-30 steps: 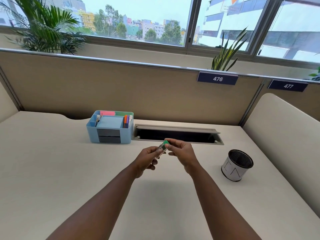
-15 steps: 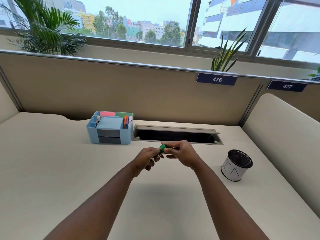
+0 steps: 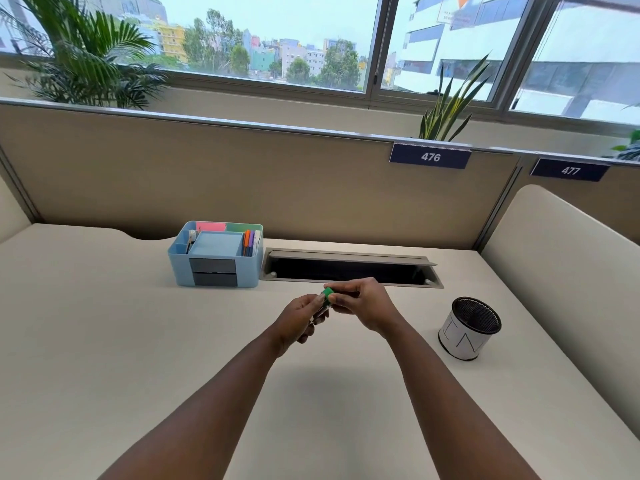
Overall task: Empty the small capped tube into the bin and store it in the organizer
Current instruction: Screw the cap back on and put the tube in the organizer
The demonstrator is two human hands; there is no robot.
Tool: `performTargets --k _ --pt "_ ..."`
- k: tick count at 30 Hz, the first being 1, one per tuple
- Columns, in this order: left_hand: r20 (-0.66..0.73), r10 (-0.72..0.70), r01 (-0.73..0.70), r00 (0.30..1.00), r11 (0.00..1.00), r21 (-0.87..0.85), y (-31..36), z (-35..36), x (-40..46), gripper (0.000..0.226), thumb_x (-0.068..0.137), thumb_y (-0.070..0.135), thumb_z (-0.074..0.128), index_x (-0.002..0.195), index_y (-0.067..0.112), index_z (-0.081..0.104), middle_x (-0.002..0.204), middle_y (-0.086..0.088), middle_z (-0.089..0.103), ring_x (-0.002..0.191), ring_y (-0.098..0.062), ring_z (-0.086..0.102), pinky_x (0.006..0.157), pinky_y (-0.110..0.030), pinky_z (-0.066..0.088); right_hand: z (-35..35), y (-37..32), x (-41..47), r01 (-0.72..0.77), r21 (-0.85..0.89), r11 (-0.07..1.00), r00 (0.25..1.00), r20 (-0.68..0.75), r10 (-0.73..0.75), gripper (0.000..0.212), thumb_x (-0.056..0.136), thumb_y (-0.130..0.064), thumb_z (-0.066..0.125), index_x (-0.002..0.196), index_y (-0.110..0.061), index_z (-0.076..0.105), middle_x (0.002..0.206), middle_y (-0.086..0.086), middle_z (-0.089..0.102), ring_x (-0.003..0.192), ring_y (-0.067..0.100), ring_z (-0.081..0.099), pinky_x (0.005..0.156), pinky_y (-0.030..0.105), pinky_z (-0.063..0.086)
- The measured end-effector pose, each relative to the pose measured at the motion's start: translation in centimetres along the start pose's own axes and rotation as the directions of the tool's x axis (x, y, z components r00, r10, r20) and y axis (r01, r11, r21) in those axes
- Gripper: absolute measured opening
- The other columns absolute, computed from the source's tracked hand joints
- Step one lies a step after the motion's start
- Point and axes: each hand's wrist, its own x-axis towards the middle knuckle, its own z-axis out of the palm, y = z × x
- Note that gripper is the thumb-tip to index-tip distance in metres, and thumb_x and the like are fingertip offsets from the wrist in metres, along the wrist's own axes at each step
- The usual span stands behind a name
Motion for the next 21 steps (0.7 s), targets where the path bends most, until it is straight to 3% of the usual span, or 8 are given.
performTargets --k 7,9,12,16,18,21 --pt "-0.007 -0.011 0.012 1.000 0.998 0.058 -0.8 -0.7 0.3 0.028 0.098 0.033 0.035 0.091 0.014 0.054 0.071 -0.001 0.047 0.055 -0.010 0.039 0.047 -0.019 0.031 0.5 0.7 0.0 -0.059 0.005 0.998 0.998 0.020 0.059 0.029 0.083 0.001 0.061 0.112 0.001 0.061 0.108 0.023 0.066 0.087 0.021 0.063 0.065 0.015 0.057" --pt "-0.033 -0.028 0.032 0.999 0.994 0.101 -1.1 -1.4 0.4 0.032 0.097 0.036 0.035 0.108 0.013 0.054 0.086 -0.005 0.053 0.071 -0.013 0.050 0.056 -0.022 0.040 1.1 0.9 0.2 -0.059 0.009 0.998 0.998 -0.008 0.059 0.028 0.082 0.000 0.062 0.111 0.000 0.062 0.108 0.023 0.066 0.088 0.021 0.063 0.063 0.013 0.057" --pt "-0.174 -0.037 0.056 0.984 0.993 0.103 -2.1 -3.2 0.6 0.041 0.097 0.040 0.033 0.126 0.016 0.048 0.113 -0.012 0.054 0.101 -0.023 0.051 0.074 -0.032 0.046 2.3 1.0 0.9 -0.073 0.034 0.997 0.995 -0.065 0.076 0.027 0.083 0.001 0.061 0.110 0.000 0.063 0.109 0.024 0.066 0.086 0.021 0.063 0.062 0.014 0.056" --pt "-0.539 0.051 0.115 0.841 0.956 0.269 -3.7 -6.4 0.7 0.038 0.096 0.024 0.044 0.130 0.008 0.046 0.132 -0.019 0.052 0.119 -0.030 0.050 0.098 -0.037 0.041 3.6 1.1 1.9 -0.085 -0.001 0.996 0.988 -0.130 0.084 0.027 0.083 -0.002 0.061 0.110 -0.003 0.064 0.110 0.023 0.067 0.086 0.022 0.061 0.073 0.029 0.054" --pt "-0.628 0.048 0.207 0.776 0.922 0.326 -4.3 -8.2 0.6 0.044 0.093 0.015 0.049 0.134 0.006 0.040 0.137 -0.021 0.047 0.123 -0.033 0.047 0.102 -0.041 0.040 4.5 1.1 2.6 -0.079 -0.044 0.996 0.987 -0.145 0.072 0.027 0.083 -0.004 0.062 0.110 -0.006 0.065 0.109 0.020 0.067 0.086 0.022 0.061 0.071 0.030 0.053" --pt "-0.676 0.039 0.303 0.736 0.874 0.380 -5.0 -10.8 0.2 0.055 0.089 0.009 0.051 0.140 0.005 0.030 0.146 -0.020 0.037 0.132 -0.035 0.038 0.107 -0.044 0.037 5.7 0.9 3.7 -0.059 -0.094 0.994 0.987 -0.153 0.044 0.027 0.083 -0.006 0.063 0.110 -0.008 0.065 0.109 0.017 0.068 0.086 0.022 0.061 0.072 0.032 0.054"
